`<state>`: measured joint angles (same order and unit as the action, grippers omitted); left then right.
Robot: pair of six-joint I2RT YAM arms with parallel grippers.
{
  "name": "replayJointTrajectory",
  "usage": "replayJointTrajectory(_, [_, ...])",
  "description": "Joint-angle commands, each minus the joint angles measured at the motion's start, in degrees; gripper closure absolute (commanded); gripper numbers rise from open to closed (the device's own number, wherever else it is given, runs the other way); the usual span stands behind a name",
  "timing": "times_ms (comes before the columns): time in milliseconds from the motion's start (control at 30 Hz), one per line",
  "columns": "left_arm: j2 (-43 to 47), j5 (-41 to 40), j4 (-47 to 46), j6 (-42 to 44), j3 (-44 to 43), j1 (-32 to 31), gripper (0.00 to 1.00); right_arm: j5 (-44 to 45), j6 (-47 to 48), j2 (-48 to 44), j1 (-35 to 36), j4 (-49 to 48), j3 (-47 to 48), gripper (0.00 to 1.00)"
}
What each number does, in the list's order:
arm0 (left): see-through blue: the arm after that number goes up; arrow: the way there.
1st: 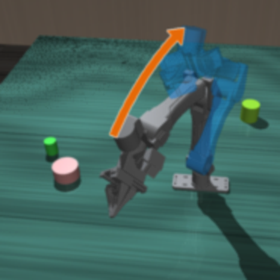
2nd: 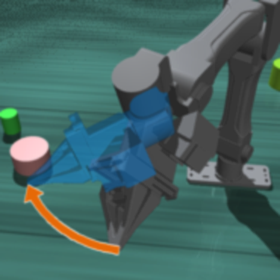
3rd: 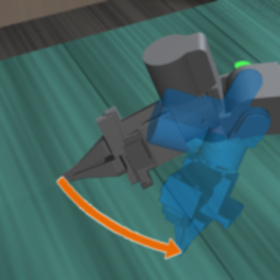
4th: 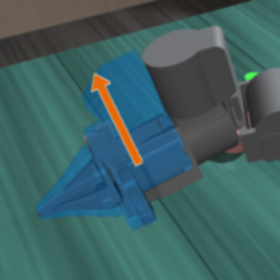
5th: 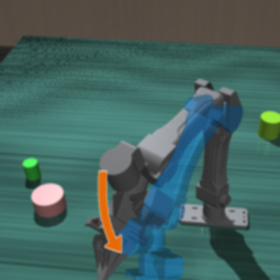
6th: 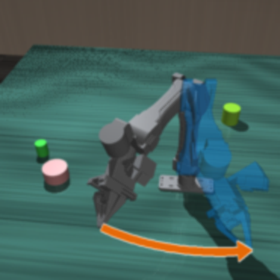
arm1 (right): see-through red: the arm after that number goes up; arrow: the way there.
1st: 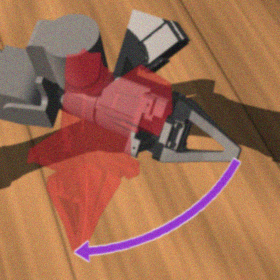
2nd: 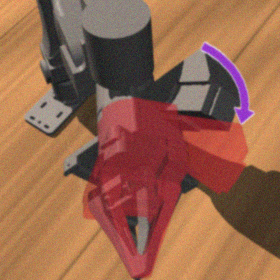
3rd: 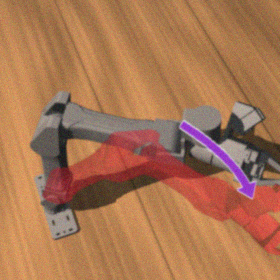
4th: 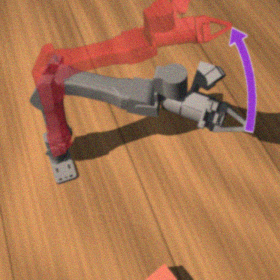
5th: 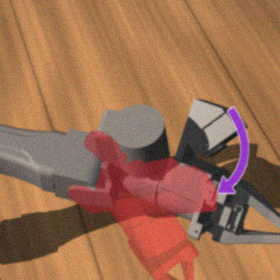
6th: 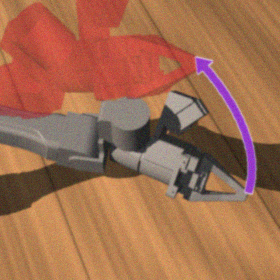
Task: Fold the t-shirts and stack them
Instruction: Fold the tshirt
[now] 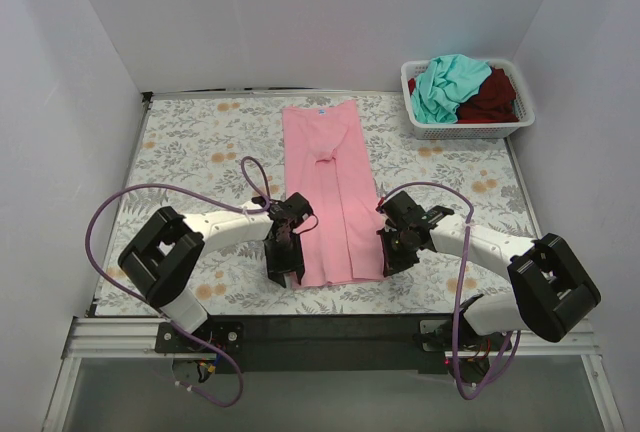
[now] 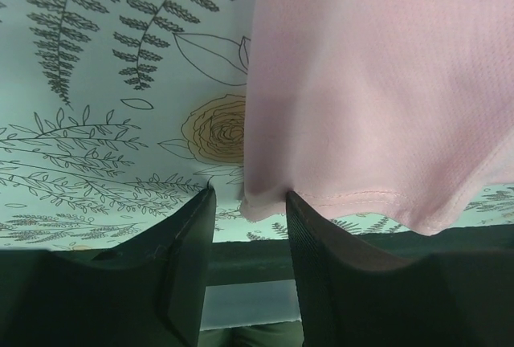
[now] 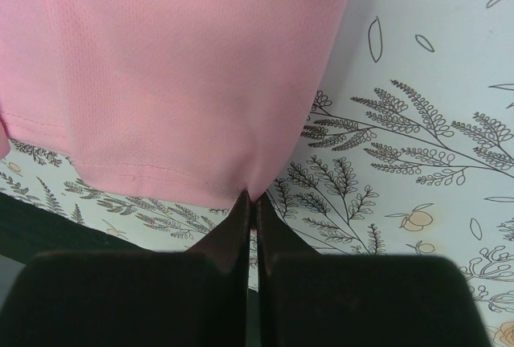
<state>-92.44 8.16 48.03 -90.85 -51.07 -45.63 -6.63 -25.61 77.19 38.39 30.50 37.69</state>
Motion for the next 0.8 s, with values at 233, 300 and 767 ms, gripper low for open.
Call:
replayJointTrajectory(233, [-2.9,1.0,-0.9,0.7,-0.3,-0.7,0.78,0.7,-0.5,-0.3,0.5,-0.4,-0.8,0.99])
replayJointTrajectory(300, [-2.7,0.8,-0.7,0.7,-0.1,-0.7,0.86,0.7,-0.4,-0.4,0.5,-0.4,-0.8,0.99])
replayJointTrajectory(767, [7.3,1.6,5.0,0.0,5.1,-1.4,1.0,-4.3,1.0,-5.7,2.5,7.5,-0.5,0.99])
